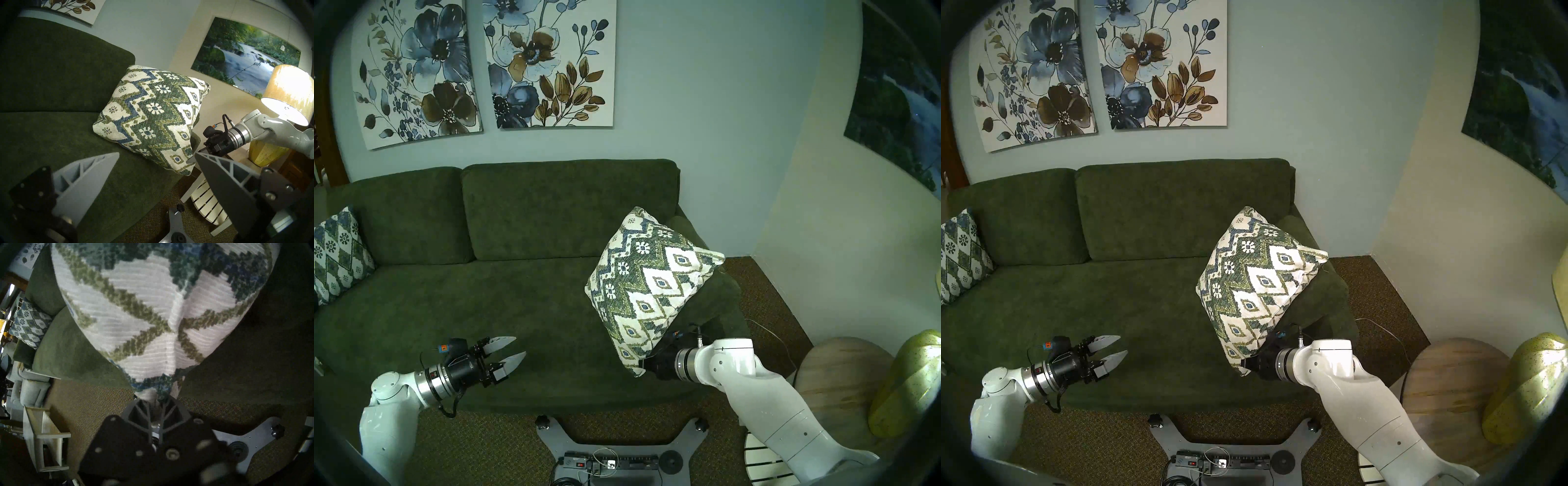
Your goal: Fix throw pillow on sofa
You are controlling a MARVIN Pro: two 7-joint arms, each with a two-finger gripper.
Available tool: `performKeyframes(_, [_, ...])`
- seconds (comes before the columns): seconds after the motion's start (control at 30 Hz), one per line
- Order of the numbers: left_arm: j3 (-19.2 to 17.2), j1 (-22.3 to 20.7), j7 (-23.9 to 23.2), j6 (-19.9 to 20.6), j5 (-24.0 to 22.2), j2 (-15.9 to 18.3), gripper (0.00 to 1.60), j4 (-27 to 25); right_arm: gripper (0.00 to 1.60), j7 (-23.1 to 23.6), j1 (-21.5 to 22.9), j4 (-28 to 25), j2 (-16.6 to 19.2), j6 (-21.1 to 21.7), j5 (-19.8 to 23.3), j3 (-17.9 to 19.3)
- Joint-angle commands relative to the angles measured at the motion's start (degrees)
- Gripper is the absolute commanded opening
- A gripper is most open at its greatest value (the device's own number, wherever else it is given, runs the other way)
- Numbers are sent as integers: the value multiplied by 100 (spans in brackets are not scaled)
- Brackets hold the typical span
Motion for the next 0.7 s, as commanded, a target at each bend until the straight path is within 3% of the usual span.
performKeyframes(0.0, [-16, -15, -21, -7, -34, -12, 160, -8, 0, 94, 329, 234, -186, 170, 94, -81])
performKeyframes(0.17, [-17, -15, -23, -8, -35, -12, 160, -7, 0, 3, 281, 327, -241, 28, 52, -74])
performKeyframes(0.43, [-17, -15, -21, -6, -32, -12, 160, -8, 0, -331, 116, -240, -109, 74, -1, 103])
performKeyframes(0.47, [-17, -15, -21, -6, -32, -12, 160, -9, 35, -407, 93, -345, -79, 84, -34, 114])
performKeyframes(0.5, [-17, -15, -21, -6, -31, -12, 160, -9, 151, -455, 66, -440, -65, 114, -15, 142])
performKeyframes(0.53, [-17, -15, -21, -6, -31, -12, 160, -9, 160, -454, 87, -429, -55, 103, 4, 169])
performKeyframes(0.67, [-17, -15, -21, -6, -30, -13, 160, -9, 160, -679, -67, -813, 36, 258, 71, 338])
